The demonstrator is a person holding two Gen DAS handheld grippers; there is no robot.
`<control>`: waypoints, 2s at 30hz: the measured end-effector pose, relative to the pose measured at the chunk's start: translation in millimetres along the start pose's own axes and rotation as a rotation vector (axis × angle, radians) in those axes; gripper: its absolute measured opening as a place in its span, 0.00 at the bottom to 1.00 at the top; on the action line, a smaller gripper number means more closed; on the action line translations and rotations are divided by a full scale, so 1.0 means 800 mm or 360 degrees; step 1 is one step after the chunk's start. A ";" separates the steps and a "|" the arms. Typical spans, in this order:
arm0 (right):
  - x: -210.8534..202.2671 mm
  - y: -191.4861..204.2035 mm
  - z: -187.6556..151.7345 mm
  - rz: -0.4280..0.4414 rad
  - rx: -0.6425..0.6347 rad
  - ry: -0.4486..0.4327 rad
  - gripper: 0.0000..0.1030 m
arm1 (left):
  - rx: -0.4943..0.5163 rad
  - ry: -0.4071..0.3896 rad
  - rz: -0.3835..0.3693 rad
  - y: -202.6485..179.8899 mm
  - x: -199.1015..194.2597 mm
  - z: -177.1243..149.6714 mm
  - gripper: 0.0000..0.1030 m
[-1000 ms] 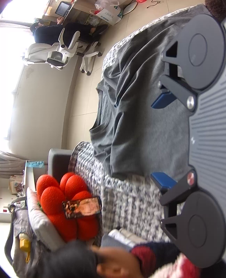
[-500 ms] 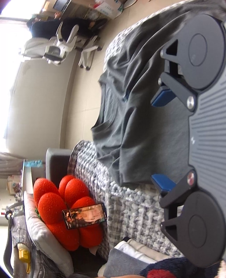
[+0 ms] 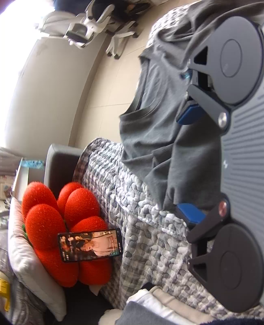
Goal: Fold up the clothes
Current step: 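Open both grippers and release the spread T-shirt, then grasp the grey T-shirt collar edge with both grippers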
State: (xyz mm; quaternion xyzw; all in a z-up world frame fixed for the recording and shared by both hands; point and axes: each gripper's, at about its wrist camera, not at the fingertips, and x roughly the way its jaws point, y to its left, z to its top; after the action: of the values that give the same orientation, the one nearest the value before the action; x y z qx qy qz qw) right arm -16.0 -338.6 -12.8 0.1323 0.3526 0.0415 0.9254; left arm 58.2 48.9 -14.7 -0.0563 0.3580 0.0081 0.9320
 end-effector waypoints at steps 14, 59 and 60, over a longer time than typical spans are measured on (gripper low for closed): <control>0.083 -0.003 0.008 -0.0203 -0.0151 0.0144 0.06 | 0.0027 -0.0028 0.0037 0.001 0.075 0.052 0.72; 0.143 0.011 0.080 -0.0268 -0.0161 -0.0021 0.53 | 0.0182 0.0213 0.0275 0.017 0.133 0.091 0.03; 0.144 0.013 0.081 -0.0262 -0.0170 -0.0016 0.53 | 0.0174 0.0204 0.0302 0.022 0.136 0.093 0.05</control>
State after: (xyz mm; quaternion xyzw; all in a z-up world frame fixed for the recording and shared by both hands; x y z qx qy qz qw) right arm 113.1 -322.8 -37.8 0.0536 0.3549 -0.0165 0.9332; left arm 187.6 71.6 -34.1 0.0283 0.4205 0.0731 0.9039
